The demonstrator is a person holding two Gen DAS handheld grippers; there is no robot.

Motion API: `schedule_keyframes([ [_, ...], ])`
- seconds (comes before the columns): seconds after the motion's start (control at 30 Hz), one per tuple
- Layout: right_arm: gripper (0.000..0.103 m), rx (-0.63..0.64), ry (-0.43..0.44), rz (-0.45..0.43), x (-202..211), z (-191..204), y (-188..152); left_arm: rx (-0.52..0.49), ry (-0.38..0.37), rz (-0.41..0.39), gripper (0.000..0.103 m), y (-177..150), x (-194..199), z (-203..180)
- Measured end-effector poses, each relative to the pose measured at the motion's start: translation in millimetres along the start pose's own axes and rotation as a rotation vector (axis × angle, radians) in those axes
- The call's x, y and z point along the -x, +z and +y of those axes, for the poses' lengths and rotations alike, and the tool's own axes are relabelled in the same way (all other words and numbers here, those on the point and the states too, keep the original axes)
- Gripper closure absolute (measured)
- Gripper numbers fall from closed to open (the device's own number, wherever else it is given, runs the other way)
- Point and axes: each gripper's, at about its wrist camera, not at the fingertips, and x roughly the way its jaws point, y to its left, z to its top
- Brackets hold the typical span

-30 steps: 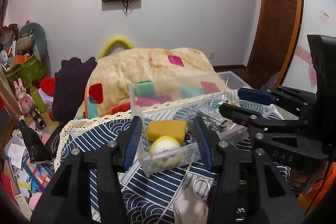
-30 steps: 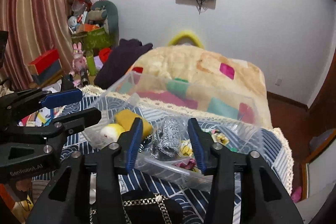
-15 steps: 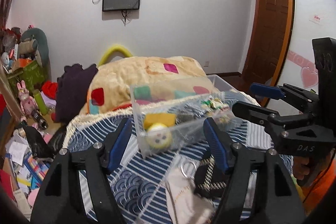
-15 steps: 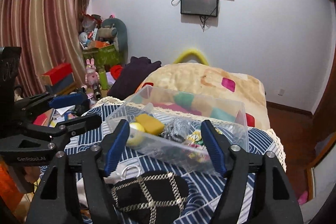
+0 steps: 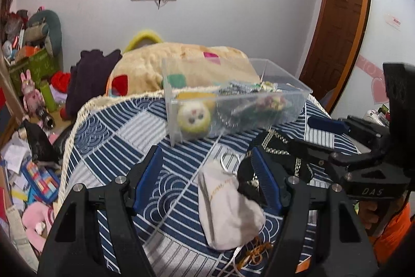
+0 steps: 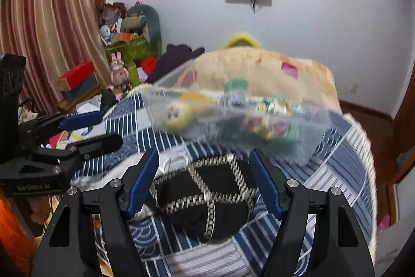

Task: Organize soft objects
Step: 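Grasp the black chain cap with the right gripper while the left grasps the white sock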

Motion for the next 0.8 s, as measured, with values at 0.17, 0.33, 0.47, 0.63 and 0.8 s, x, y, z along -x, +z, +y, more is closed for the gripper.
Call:
schedule_keyframes([
  [0.17,0.034,-0.036,0.016,0.078,-13,-6,-21,-0.001,0.005,0.027,0.033,-11,-4,0],
  [0.33,0.031,-0.034,0.001,0.105,-17,-7,-29,0.016,-0.003,0.055,0.033,-18,-9,1],
  [0.47,0.024,-0.032,-0.031,0.130,-24,-9,-36,0.021,-0.006,0.067,0.033,-23,-12,1],
  [0.63,0.024,-0.018,-0.046,0.142,-28,-12,-44,0.027,-0.014,0.083,0.033,-27,-14,0],
  [0.8,0.051,-0.013,-0.059,0.120,-24,-13,-43,0.021,-0.026,0.107,0.033,-32,-21,-6],
])
